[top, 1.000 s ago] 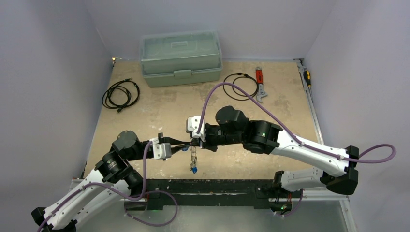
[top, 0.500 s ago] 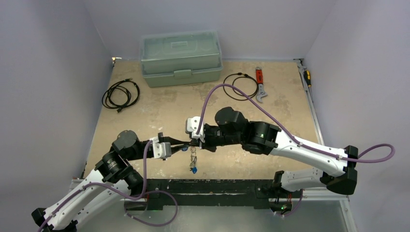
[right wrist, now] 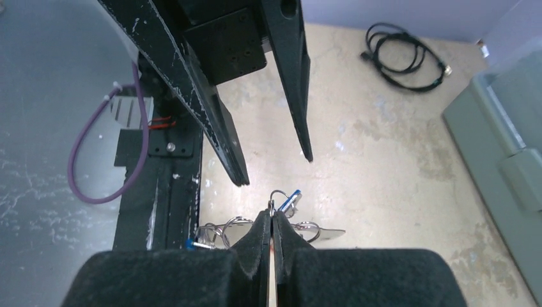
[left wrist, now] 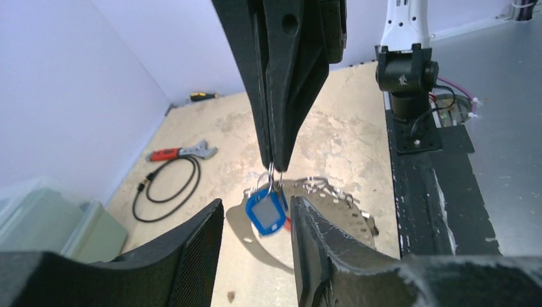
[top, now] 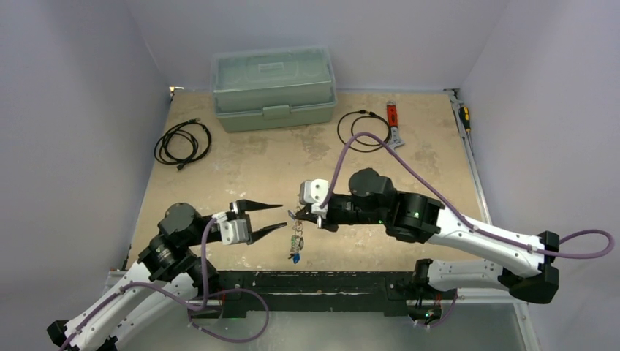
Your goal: Put the keys on the keyring
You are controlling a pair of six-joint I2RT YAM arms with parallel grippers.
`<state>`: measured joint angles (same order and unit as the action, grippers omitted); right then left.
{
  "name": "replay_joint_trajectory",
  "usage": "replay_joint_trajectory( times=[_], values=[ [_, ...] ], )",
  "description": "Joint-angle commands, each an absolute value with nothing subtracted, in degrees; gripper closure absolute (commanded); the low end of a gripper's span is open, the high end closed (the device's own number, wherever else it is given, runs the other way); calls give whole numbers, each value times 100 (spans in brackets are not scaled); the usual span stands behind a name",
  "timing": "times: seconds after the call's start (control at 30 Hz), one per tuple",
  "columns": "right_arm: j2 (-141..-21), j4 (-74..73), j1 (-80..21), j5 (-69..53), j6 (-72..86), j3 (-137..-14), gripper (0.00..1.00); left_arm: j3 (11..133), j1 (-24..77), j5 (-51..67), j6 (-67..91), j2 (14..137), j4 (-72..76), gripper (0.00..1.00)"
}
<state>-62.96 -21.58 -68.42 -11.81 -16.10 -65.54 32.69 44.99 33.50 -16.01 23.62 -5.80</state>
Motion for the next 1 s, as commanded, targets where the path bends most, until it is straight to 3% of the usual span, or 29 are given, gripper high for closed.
replay_joint_trajectory(
  times=[0.0,0.37,0.73,0.87,0.97],
  values=[
    [-5731,-1186,-6857,-1080,-1502,-6359,100,3319,4474,3160,-1583,2113,-145,58],
    [-5152,-752,-6858,-1391,-1263,-6003,100,3040,4474,3687,-1926,1820,201,60],
    [-5513,-1021,-6862,-1941,-1243,-6253,100,2992,4474,3968,-1931,1964,354,58],
    [-5672,-1079,-6856,-2050,-1248,-6337,100,2947,4474,4202,-1953,1969,446,61],
    [-5768,-1132,-6858,-2091,-1272,-6416,100,2918,4474,4392,-1985,2005,478,68]
  ],
)
